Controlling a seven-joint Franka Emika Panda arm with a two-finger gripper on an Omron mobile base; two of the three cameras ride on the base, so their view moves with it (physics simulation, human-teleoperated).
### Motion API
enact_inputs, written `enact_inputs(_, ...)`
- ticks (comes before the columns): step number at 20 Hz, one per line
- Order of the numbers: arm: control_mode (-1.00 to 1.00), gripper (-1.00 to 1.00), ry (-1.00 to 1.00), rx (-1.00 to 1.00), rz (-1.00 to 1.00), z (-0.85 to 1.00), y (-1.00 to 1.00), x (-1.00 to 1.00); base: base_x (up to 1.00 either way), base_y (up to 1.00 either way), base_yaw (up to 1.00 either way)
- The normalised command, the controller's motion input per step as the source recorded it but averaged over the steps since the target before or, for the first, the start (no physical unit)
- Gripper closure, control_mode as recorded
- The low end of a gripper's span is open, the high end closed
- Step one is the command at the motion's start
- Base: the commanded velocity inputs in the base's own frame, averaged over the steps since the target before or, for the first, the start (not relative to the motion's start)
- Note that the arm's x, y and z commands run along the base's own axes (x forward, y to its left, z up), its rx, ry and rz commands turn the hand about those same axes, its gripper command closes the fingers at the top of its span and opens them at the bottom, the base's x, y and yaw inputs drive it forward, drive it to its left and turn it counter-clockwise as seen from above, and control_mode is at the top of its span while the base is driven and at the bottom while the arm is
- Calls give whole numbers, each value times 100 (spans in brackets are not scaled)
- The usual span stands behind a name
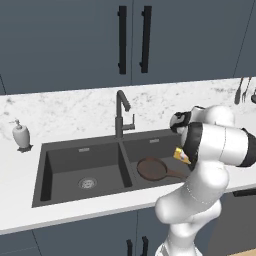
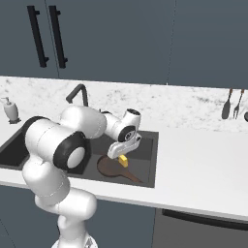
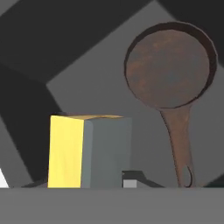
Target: Pick the pan and sponge and place them into the sink. Then turn on the water.
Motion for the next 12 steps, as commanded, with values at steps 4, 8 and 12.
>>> enact_inputs(4,-100,100,2,0,0,-41,53,63,0,0,0)
enact_inputs(8,-100,100,1,0,0,-46,19,61,0,0,0)
enact_inputs(12,-100,100,0,0,0,-31,10,52,0,0,0)
